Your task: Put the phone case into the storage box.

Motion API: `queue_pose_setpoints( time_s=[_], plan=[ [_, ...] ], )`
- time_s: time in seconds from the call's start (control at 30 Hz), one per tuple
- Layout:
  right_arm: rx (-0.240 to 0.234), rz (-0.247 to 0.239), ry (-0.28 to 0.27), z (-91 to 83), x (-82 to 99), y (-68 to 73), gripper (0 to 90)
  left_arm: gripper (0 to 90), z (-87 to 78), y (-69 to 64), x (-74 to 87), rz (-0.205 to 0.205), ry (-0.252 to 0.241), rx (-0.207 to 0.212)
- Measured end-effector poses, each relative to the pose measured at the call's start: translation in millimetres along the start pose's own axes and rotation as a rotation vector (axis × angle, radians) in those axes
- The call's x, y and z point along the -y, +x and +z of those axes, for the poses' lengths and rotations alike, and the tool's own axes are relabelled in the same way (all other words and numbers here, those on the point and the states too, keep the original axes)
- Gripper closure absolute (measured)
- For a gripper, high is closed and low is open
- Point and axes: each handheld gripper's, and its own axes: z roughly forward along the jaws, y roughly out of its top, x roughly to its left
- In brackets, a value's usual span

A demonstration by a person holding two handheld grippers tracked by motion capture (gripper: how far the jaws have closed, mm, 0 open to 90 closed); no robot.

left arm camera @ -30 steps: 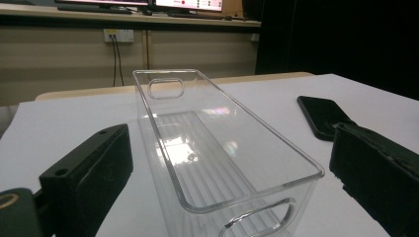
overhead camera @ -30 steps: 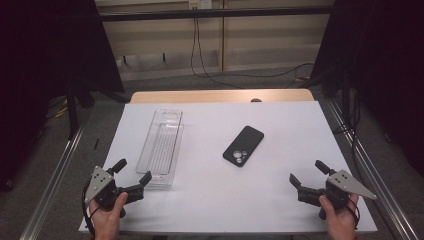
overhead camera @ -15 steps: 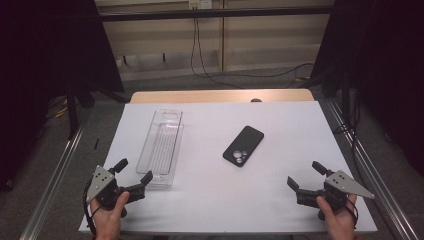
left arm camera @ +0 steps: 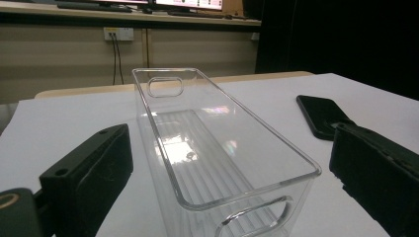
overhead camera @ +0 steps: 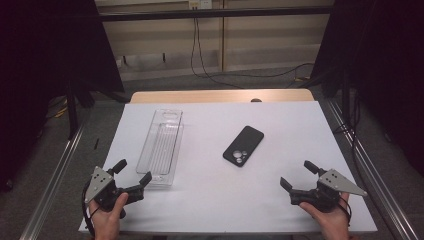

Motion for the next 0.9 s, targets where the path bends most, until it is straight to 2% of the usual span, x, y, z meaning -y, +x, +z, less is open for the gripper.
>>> queue_pose_setpoints(
  time_s=[0.27, 0.6, 0.9],
  plan=[
    [-0.022, -0.015, -0.013, 12.1, -5.8, 2.0, 0.2, 3.1, 0.3, 0.7, -0.6, 0.000, 0.002, -0.001],
    [-0.028, -0.023, -0.030, 20.5, -10.6, 0.2, 0.7, 3.1, 0.4, 1.4, -0.5, 0.001, 0.007, -0.001],
    [-0.047, -0.050, -0.049, 39.2, -22.2, 2.5, 1.0, 3.1, 0.6, 1.8, -0.2, -0.012, 0.002, -0.002]
  ],
)
